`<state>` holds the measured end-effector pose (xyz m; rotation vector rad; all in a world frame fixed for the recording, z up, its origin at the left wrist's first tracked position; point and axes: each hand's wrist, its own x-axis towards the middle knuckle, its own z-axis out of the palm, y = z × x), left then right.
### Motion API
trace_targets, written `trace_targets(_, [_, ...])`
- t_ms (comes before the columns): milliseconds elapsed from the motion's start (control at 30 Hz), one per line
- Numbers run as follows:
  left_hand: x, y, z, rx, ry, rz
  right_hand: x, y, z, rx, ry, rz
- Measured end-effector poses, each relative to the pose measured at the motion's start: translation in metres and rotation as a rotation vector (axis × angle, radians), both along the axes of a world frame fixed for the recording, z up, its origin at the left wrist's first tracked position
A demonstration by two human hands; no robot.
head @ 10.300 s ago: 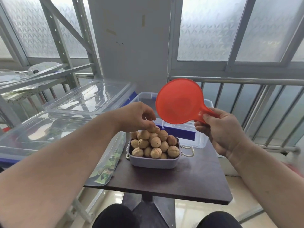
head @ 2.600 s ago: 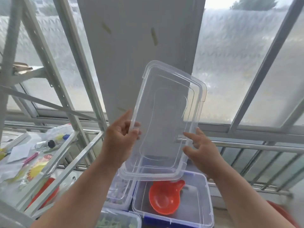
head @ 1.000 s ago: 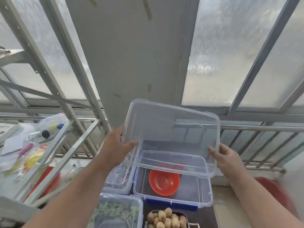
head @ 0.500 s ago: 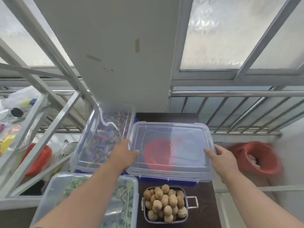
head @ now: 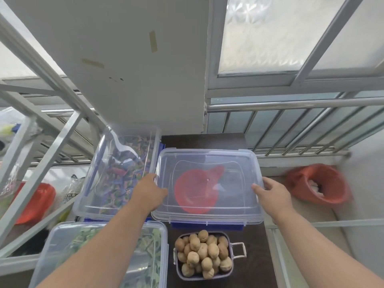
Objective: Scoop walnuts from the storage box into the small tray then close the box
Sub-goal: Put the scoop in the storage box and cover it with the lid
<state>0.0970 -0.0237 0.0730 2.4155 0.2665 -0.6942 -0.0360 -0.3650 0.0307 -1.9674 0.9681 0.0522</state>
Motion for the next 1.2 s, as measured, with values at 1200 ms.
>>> trace_targets(1200, [0.057,-0.014,0.010,0.329,-0.208,-0.570,0.054,0.000,0.023,-0.410,0.070,0.420])
